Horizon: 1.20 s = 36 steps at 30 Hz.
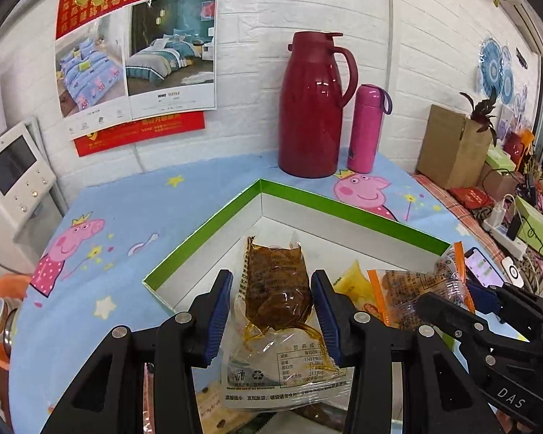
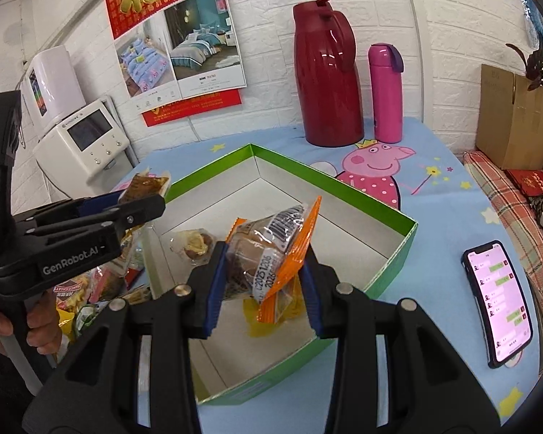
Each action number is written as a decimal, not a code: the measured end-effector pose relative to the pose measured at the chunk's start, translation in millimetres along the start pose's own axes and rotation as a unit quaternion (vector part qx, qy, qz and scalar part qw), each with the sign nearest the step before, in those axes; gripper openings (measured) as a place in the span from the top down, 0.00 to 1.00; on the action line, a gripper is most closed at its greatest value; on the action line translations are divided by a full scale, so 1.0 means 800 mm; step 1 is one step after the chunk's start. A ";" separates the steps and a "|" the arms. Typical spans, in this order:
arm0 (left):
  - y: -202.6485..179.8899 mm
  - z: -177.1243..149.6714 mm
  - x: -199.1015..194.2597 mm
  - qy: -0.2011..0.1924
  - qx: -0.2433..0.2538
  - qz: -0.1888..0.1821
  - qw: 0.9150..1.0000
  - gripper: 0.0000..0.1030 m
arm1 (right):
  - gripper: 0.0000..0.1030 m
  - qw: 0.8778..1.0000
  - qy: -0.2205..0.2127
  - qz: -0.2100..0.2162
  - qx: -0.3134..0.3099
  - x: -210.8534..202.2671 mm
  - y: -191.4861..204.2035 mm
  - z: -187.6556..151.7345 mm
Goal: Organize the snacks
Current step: 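Carry both packets into the green box and open both grippers, then grasp the white snack bag with the right gripper, then with the left gripper too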
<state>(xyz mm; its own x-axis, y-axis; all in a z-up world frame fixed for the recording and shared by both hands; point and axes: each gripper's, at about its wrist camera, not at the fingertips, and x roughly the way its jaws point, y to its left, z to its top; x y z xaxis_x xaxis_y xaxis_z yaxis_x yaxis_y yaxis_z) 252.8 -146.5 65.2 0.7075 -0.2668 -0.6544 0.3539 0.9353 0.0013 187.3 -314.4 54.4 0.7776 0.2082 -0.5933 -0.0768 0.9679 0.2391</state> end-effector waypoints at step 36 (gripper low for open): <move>0.071 -0.087 -0.177 -0.047 -0.038 0.063 0.996 0.01 | 0.06 0.994 -0.031 0.044 -0.093 -0.114 0.112 -0.062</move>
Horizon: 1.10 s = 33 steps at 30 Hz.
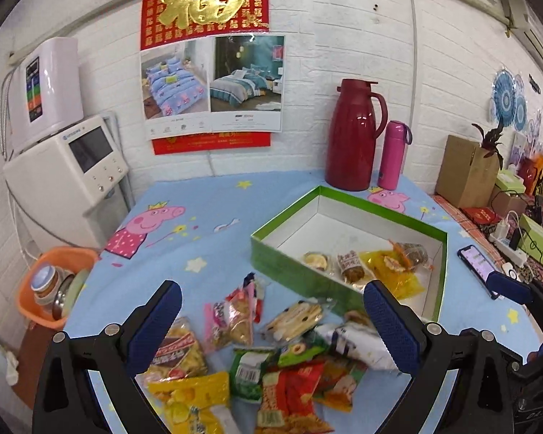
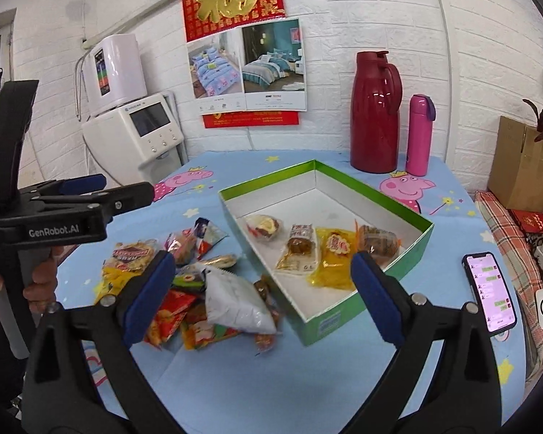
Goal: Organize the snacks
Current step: 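Grasp the white snack bag with the right gripper, then with the left gripper too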
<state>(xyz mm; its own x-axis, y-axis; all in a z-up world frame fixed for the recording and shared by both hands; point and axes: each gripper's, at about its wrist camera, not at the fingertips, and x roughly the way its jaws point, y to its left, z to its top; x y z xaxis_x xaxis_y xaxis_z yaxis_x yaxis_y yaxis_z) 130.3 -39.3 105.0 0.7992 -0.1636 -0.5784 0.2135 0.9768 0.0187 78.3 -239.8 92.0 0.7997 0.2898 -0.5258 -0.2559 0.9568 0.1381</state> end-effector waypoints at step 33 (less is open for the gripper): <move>0.037 -0.132 -0.030 0.075 -0.058 -0.090 0.991 0.01 | 0.63 0.966 0.145 0.162 0.140 0.031 -0.020 -0.101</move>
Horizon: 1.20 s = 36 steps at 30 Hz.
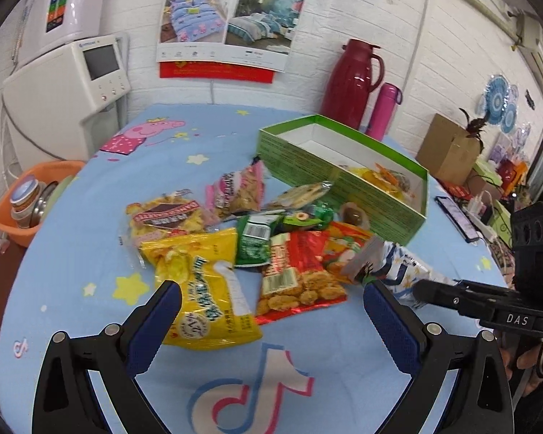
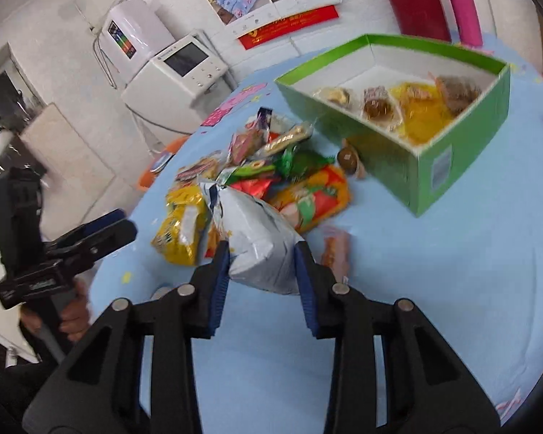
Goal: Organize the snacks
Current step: 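Grasp the white snack bag with the right gripper, then with the left gripper too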
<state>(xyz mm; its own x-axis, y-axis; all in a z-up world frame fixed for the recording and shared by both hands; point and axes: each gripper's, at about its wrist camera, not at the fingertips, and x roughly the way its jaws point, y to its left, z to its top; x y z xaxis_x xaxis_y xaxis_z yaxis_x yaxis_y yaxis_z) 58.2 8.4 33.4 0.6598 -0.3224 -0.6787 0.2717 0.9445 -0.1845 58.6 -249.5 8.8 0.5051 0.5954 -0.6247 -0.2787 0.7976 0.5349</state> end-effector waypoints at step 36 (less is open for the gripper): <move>-0.098 0.021 0.155 0.194 0.120 -0.232 0.946 0.47 | 0.56 0.994 -0.034 -0.071 0.078 -0.035 -0.060 -0.050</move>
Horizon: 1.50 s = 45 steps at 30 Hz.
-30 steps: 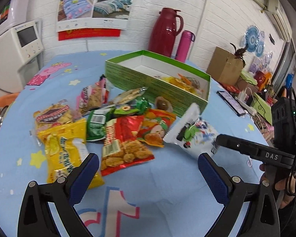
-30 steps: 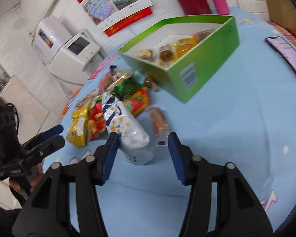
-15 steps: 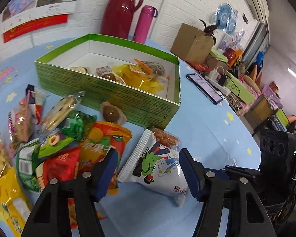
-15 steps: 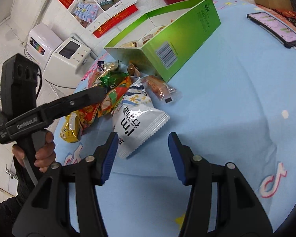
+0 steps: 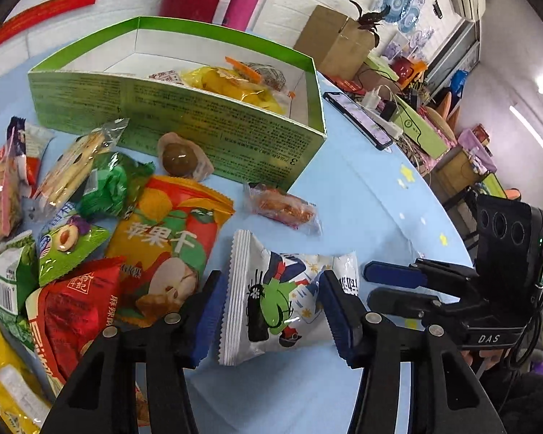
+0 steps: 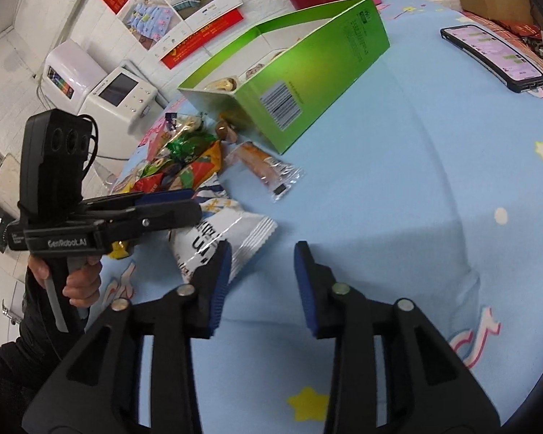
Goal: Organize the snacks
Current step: 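Grasp the white snack bag with the right gripper, then with the left gripper too, then carry the white bag into the green box and open both grippers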
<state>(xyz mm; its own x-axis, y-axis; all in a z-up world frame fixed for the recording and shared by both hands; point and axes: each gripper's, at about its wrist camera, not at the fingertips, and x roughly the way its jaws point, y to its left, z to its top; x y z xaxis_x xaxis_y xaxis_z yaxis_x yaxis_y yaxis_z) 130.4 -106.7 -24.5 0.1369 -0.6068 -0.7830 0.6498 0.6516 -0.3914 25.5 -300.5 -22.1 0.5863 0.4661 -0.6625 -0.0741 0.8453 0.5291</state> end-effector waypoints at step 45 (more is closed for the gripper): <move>0.029 0.183 -0.020 -0.142 -0.055 0.098 0.984 0.08 | 0.35 0.983 -0.120 -0.073 -0.116 0.042 0.023 0.185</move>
<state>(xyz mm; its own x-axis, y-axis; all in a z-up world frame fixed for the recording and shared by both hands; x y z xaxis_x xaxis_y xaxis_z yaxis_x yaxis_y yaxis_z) 252.8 -148.5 49.4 0.4638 -0.5576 -0.6885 0.5075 0.8042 -0.3094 163.2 -307.8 44.3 0.7760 0.2840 -0.5632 -0.1406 0.9483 0.2844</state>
